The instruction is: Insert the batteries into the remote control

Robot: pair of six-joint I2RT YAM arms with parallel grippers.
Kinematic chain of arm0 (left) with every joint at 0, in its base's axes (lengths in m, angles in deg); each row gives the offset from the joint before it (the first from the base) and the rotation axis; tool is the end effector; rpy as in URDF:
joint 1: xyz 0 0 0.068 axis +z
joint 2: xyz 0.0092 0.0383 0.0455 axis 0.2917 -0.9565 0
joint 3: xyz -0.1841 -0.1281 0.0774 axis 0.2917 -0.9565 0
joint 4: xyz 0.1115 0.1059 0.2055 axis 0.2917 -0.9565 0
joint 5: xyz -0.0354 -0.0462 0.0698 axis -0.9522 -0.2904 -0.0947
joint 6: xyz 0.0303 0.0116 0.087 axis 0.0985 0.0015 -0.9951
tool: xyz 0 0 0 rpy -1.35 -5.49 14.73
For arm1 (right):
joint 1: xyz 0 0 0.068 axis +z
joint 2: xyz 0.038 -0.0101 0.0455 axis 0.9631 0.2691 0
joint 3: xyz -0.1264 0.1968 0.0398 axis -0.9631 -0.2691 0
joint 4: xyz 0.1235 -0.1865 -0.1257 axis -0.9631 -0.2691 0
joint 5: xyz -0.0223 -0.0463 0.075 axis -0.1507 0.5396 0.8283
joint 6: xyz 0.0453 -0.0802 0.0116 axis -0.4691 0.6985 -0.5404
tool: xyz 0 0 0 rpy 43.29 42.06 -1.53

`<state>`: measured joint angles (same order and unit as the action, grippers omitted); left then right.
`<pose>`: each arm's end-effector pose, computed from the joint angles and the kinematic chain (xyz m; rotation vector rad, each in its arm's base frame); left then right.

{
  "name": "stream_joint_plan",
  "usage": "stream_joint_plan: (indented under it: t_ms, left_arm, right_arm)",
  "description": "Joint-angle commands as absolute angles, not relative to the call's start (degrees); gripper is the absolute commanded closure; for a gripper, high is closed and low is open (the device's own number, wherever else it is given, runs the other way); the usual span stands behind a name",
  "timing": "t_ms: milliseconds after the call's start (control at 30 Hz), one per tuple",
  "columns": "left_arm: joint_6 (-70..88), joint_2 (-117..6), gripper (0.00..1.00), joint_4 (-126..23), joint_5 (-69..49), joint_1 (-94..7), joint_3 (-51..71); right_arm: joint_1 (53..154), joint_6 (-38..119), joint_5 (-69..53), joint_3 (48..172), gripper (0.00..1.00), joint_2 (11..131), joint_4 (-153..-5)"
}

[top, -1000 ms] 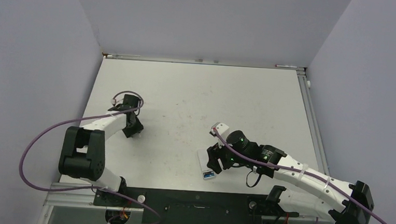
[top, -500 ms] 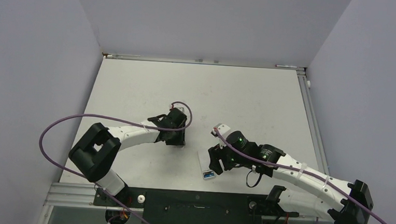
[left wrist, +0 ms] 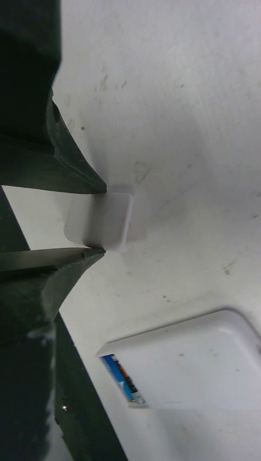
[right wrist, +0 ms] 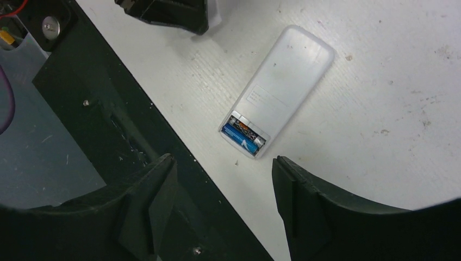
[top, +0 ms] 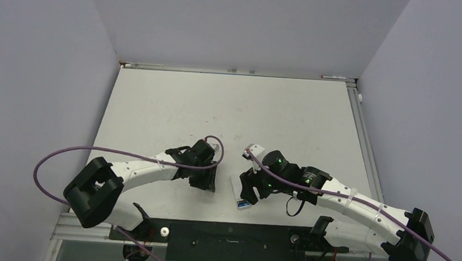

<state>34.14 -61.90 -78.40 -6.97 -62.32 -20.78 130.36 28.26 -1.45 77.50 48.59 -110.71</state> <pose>0.1869 -0.2004 0.0849 0.2515 2.8273 -0.5021 0.1253 0.2211 0.1856 -0.9263 2.3972 0.8519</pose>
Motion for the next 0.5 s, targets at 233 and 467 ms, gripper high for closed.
stream_joint_plan:
  t_ms: [233,467]
  left_arm:
    - [34.31,-50.09,0.82,-79.57,-20.56,-63.45,-22.48]
    - [37.53,-44.67,0.83,-79.5,-23.69,-63.52,-23.59]
  right_arm:
    - [137.9,40.31,1.98,69.54,0.32,42.52,-89.83]
    - [144.13,42.62,-4.4,65.56,0.28,41.34,-80.29]
